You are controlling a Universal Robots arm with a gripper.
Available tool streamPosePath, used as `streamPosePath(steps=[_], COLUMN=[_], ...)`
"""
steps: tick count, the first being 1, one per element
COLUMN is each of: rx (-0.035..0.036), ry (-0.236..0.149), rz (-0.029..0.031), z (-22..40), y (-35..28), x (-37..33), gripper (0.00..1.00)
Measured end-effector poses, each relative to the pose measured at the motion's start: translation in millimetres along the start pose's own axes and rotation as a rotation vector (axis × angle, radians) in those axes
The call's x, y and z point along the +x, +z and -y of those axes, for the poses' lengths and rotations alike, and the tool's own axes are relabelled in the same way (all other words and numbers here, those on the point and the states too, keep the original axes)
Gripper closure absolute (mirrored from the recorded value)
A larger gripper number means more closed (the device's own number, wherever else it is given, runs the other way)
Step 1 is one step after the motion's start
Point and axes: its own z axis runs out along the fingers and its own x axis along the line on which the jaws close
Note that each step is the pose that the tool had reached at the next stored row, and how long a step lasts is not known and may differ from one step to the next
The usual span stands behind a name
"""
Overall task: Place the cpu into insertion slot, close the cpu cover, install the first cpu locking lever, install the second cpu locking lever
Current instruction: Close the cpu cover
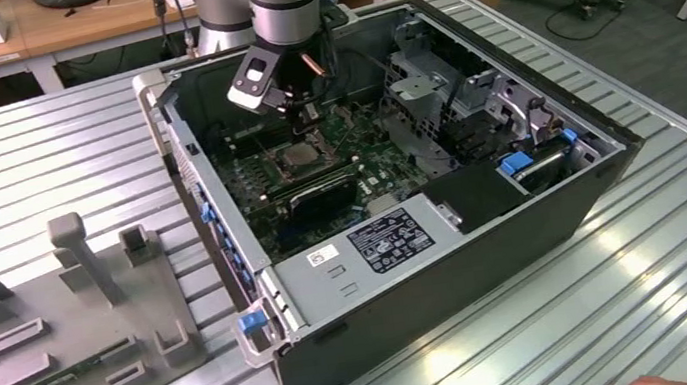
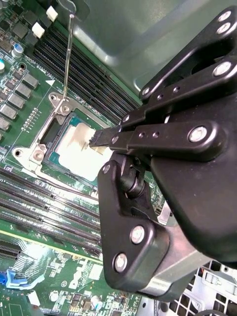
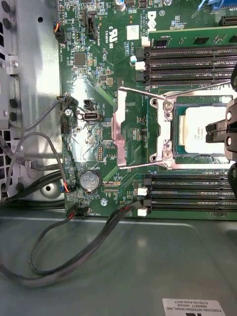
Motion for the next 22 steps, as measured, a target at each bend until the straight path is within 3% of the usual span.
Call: streamPosePath(steps=[7, 15, 22], rx=[0.0000, 0.0001, 0.0000], ry=[0.000, 0.000, 0.000], rz=[-0.0007, -0.0006, -0.0007], z=[0.0, -0.4, -0.6], y=[-0.3, -8.6, -10.9], x=[0.0, 0.4, 0.5], gripper=[0.89, 0.89, 0.89])
